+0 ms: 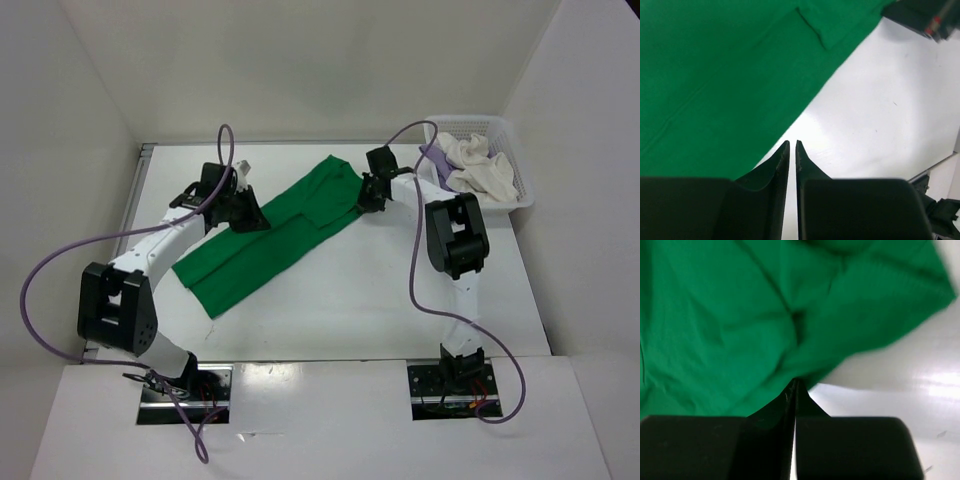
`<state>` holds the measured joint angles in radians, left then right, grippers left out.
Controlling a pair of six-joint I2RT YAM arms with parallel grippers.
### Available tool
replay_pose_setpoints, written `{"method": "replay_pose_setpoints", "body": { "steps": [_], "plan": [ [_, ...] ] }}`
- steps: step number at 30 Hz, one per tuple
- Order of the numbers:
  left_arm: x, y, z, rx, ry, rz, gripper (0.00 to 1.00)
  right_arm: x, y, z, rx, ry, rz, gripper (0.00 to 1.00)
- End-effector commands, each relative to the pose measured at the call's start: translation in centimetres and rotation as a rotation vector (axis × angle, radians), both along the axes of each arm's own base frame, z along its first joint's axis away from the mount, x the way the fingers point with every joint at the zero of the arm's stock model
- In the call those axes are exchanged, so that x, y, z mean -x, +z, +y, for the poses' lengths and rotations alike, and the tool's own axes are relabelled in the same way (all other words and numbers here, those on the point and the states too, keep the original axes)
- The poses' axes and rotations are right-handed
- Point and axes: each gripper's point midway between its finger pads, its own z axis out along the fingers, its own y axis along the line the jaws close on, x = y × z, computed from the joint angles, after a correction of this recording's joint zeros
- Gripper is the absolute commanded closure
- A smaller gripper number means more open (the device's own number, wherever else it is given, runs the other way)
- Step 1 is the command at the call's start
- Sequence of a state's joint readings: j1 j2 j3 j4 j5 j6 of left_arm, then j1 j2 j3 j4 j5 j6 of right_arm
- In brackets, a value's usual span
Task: Fold and stack the t-shirts
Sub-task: Rotate the tshirt 90 degrees
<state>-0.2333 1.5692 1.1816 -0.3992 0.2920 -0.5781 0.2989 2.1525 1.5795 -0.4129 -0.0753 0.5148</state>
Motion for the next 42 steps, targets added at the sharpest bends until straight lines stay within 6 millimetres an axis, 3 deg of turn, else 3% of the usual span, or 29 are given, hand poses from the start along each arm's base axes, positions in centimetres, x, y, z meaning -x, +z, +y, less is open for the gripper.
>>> {"method": "replay_pose_setpoints", "body": {
  "steps": [1,4,5,6,7,8,9,10,11,12,14,16,17,20,22,23,24,25,26,27,28,30,31,32,33,36,38,42],
  "plan": [
    [1.0,2.3,-0.5,0.060,-0.014,-0.052,0.85,-2.8,-0.4,-0.9,0.063,-0.036,-0.028,0.98],
    [1.7,2.8,-0.6,0.076,-0.017,-0.051,0.85,-4.4,-0.7,-0.5,0.075,-0.041,-0.018,0.98],
    [1.7,3.0,-0.6,0.075,-0.017,-0.048,0.85,-4.7,-2.3,-0.2,0.070,-0.033,0.002,0.98],
    [2.0,3.4,-0.5,0.076,-0.017,-0.054,0.84,-5.9,-1.3,0.4,0.048,-0.025,-0.022,0.97],
    [2.0,4.1,-0.5,0.079,-0.017,-0.065,0.84,-6.1,-2.4,0.8,0.038,-0.014,-0.002,0.97],
    [2.0,4.1,-0.5,0.079,-0.017,-0.065,0.84,-6.7,-2.1,1.7,-0.002,-0.007,-0.007,0.97],
    [2.2,4.0,-0.5,0.077,-0.017,-0.056,0.84,-8.4,-0.2,2.5,-0.036,-0.005,-0.056,0.97],
    [2.2,4.0,-0.5,0.077,-0.017,-0.056,0.84,-8.3,-1.5,3.1,-0.053,0.014,-0.015,0.97],
    [2.2,4.0,-0.5,0.077,-0.017,-0.056,0.84,-8.9,-1.1,3.3,-0.055,0.015,-0.019,0.96],
    [2.2,4.2,-0.5,0.082,-0.011,-0.051,0.84,-10.8,2.3,4.0,-0.079,0.029,-0.093,0.96],
    [2.2,4.2,-0.5,0.082,-0.011,-0.051,0.83,-10.5,4.1,4.6,-0.070,0.052,-0.092,0.94],
    [1.6,5.2,-0.5,0.085,0.002,-0.074,0.83,-10.5,7.7,5.2,-0.080,0.087,-0.152,0.87],
    [1.3,5.7,-0.4,0.082,0.008,-0.089,0.81,-9.4,9.8,4.7,-0.075,0.082,-0.162,0.84],
    [0.0,7.3,-0.7,0.091,0.007,-0.125,0.80,-7.3,13.2,4.3,-0.097,0.099,-0.220,0.64],
    [-0.7,6.9,-0.9,0.082,0.000,-0.120,0.80,-3.8,14.8,3.9,-0.134,0.127,-0.237,0.61],
    [-1.2,6.7,-0.5,0.082,0.011,-0.122,0.81,-0.3,11.5,4.7,-0.150,0.149,-0.142,0.61],
    [-1.7,5.8,0.2,0.071,0.034,-0.109,0.81,1.0,11.9,5.9,-0.185,0.179,-0.159,0.68],
    [-2.1,5.6,0.5,0.071,0.044,-0.110,0.83,3.2,13.5,7.2,-0.225,0.234,-0.179,0.74],
    [-2.3,4.6,0.9,0.067,0.053,-0.092,0.84,7.1,10.8,9.7,-0.235,0.285,-0.095,0.85],
    [-2.3,4.6,0.7,0.073,0.047,-0.090,0.86,8.9,10.2,11.1,-0.246,0.309,-0.077,0.91],
    [-2.5,3.7,1.4,0.069,0.064,-0.075,0.90,10.0,10.5,12.9,-0.282,0.342,-0.093,0.93],
    [-2.6,4.1,1.4,0.097,0.052,-0.079,0.91,14.0,9.0,16.2,-0.343,0.378,-0.029,0.93],
    [-2.6,4.1,1.4,0.097,0.052,-0.080,0.91,14.2,9.3,17.5,-0.380,0.381,-0.054,0.93],
    [-2.7,3.6,1.8,0.079,0.069,-0.074,0.93,15.1,7.8,18.0,-0.392,0.378,-0.013,0.91],
    [-3.0,3.5,2.5,0.064,0.093,-0.078,0.93,15.8,7.7,19.2,-0.415,0.371,0.006,0.79],
    [-3.0,3.0,2.5,0.056,0.087,-0.070,0.94,15.8,6.5,20.6,-0.436,0.365,0.021,0.64],
    [-2.8,2.6,2.5,0.054,0.087,-0.061,0.94,15.2,6.3,21.2,-0.445,0.359,0.019,0.60],
    [-2.6,2.2,2.6,0.047,0.081,-0.054,0.87,13.8,3.0,21.7,-0.410,0.296,0.061,0.57]
  ]
}}
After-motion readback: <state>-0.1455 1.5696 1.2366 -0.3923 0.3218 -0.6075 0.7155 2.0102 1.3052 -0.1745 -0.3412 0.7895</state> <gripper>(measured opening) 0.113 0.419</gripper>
